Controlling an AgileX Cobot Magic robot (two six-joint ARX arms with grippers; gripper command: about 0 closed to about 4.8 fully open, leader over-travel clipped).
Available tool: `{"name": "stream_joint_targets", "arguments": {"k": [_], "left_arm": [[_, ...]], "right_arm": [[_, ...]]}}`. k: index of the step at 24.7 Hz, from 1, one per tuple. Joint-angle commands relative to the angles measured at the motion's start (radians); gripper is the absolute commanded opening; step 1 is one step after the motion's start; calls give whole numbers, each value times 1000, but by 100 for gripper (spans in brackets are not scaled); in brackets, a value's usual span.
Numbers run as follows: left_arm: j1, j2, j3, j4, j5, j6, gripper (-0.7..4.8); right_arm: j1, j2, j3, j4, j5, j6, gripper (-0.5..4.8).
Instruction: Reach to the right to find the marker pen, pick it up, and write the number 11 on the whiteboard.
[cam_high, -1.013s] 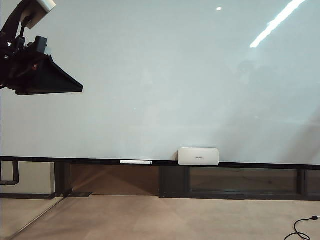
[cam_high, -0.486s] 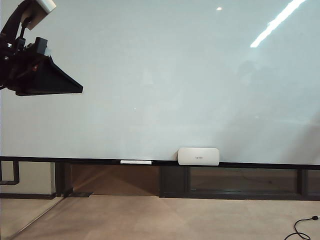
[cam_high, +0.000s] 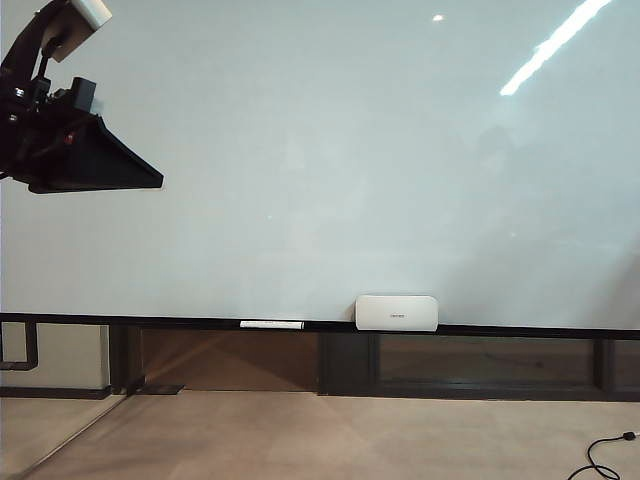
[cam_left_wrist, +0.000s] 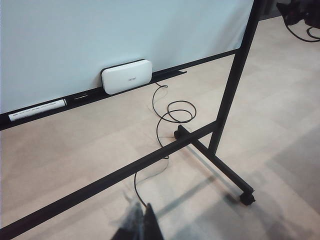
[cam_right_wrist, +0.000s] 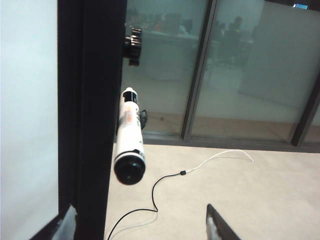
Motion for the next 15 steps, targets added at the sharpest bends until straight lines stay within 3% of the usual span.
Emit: {"name": "stream_joint_targets", "arguments": {"k": [1, 5, 15], "left_arm": [[0, -2, 2, 4, -6, -3, -5], [0, -2, 2, 4, -20, 0, -5], [0, -2, 2, 2, -29, 23, -5]], "right_arm": [[-2, -8, 6, 48, -6, 32, 328], [-2, -14, 7, 50, -10, 138, 270], [-3, -20, 9, 18, -33, 74, 271]]}}
